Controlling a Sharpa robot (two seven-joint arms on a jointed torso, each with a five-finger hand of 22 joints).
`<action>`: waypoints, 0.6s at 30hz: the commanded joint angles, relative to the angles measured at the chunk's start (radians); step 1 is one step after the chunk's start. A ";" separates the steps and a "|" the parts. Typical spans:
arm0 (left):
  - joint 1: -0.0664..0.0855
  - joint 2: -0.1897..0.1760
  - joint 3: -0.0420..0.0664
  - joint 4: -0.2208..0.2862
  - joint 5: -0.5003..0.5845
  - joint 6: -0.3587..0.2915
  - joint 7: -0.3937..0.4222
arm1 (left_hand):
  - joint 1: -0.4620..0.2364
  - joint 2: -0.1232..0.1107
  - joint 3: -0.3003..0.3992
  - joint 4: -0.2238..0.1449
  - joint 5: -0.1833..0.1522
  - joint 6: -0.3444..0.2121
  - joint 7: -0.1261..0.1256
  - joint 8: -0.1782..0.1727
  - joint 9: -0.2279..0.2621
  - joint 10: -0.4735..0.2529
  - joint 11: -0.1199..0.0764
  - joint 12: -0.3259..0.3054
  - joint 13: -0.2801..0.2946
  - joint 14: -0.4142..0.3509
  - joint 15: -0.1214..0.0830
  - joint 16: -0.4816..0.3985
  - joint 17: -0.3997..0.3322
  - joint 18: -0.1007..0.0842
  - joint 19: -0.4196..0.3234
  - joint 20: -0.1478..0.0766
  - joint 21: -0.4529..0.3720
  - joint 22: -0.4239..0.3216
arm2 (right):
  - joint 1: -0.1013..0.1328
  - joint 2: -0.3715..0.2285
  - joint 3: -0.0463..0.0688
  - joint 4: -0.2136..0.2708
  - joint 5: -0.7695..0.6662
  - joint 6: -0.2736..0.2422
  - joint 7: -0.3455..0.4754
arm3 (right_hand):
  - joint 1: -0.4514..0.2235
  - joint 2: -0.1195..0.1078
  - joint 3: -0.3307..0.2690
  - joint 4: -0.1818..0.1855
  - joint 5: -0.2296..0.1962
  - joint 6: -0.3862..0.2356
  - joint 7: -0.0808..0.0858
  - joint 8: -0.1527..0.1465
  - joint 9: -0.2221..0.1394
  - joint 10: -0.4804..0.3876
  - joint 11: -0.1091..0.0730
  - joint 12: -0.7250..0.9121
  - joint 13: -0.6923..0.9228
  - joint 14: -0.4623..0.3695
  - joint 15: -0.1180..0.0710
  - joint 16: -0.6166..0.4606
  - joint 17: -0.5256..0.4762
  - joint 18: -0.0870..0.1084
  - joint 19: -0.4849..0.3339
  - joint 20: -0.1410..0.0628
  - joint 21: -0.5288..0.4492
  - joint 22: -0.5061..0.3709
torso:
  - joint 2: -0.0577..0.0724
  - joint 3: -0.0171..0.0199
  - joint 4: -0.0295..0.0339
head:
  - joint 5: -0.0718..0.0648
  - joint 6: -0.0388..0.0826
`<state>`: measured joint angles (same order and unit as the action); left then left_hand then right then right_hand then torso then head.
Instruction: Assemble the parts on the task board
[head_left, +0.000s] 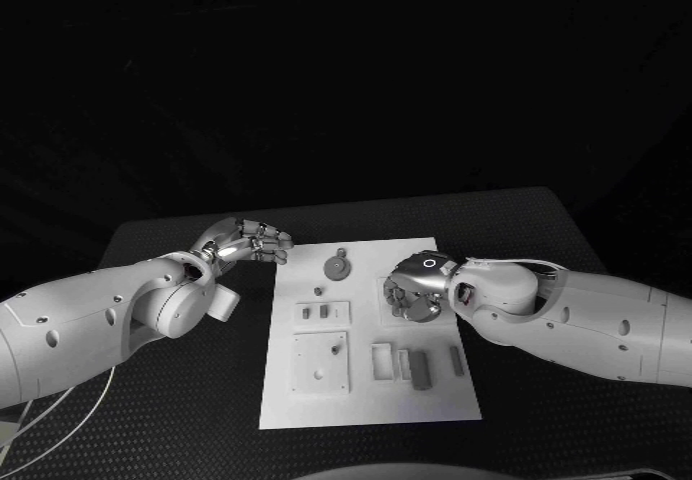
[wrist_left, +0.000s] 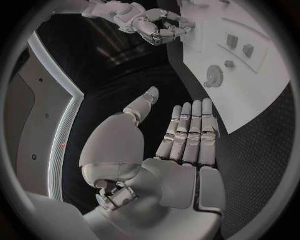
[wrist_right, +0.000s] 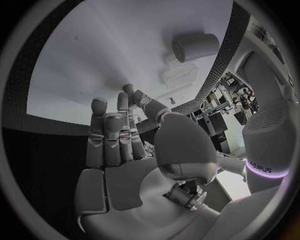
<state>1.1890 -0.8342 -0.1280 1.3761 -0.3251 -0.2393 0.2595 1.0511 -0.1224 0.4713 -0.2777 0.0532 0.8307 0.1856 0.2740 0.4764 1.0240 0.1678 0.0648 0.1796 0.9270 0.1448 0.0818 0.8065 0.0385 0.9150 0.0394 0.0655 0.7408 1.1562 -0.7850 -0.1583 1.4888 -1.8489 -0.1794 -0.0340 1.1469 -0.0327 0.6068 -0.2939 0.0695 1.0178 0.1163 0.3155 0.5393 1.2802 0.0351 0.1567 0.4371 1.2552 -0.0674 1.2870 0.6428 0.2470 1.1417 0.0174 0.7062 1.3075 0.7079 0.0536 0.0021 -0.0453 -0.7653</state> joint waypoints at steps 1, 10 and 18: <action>0.001 0.001 0.001 0.003 0.007 0.014 0.012 | -0.005 0.003 0.003 0.000 -0.001 0.001 0.005 0.004 0.001 0.000 0.005 0.003 -0.001 0.003 0.003 0.002 -0.002 0.019 0.000 0.009 0.004 -0.001 | -0.001 -0.004 0.000 0.007 -0.016 -0.019 -0.013 | 0.007 0.009 -0.003 -0.002 0.007 0.019 -0.007 0.009 0.018 0.011 -0.001 0.004 0.002 0.002 -0.009 -0.005 0.002 0.015 0.000 -0.007 -0.003 0.019 | 0.000 0.0001 0.0000 | 0.000 0.000; 0.001 0.002 0.001 0.001 0.007 0.012 0.013 | -0.005 0.003 0.002 0.001 -0.001 0.000 0.007 0.004 0.001 0.000 0.005 0.003 -0.002 0.003 0.004 0.002 -0.003 0.019 0.000 0.009 0.004 -0.002 | -0.001 -0.019 0.000 0.025 -0.015 -0.054 -0.017 | 0.012 0.008 -0.006 -0.002 0.007 0.027 -0.012 0.016 0.024 0.022 -0.006 0.011 0.006 0.007 -0.015 -0.003 0.004 0.015 0.006 -0.010 0.000 0.019 | 0.000 0.0005 -0.0002 | 0.000 0.002; 0.001 0.003 0.001 -0.001 0.007 0.012 0.014 | -0.005 0.003 0.002 0.001 -0.001 0.000 0.007 0.005 0.001 0.000 0.006 0.003 -0.003 0.003 0.004 0.002 -0.003 0.020 0.000 0.009 0.005 -0.002 | 0.000 -0.037 0.010 0.053 -0.016 -0.066 -0.020 | 0.013 0.006 -0.007 -0.002 0.007 0.029 -0.013 0.018 0.027 0.025 -0.008 0.012 0.008 0.009 -0.017 -0.002 0.004 0.015 0.009 -0.011 0.001 0.019 | 0.000 0.0000 -0.0007 | 0.000 0.000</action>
<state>1.1890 -0.8329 -0.1280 1.3747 -0.3245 -0.2390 0.2595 1.0511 -0.1224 0.4713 -0.2777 0.0532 0.8307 0.1856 0.2740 0.4763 1.0239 0.1677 0.0648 0.1775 0.9270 0.1448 0.0818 0.8040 0.0379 0.9150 0.0394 0.0655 0.7400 1.1554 -0.8194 -0.1503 1.5374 -1.8511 -0.2246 -0.0467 1.1514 -0.0284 0.6041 -0.2965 0.0736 1.0193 0.1152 0.3165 0.5392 1.2975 0.0248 0.1628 0.4441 1.2635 -0.0750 1.2872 0.6463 0.2470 1.1502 0.0126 0.7063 1.3074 0.7075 0.0539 0.0015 -0.0448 -0.7634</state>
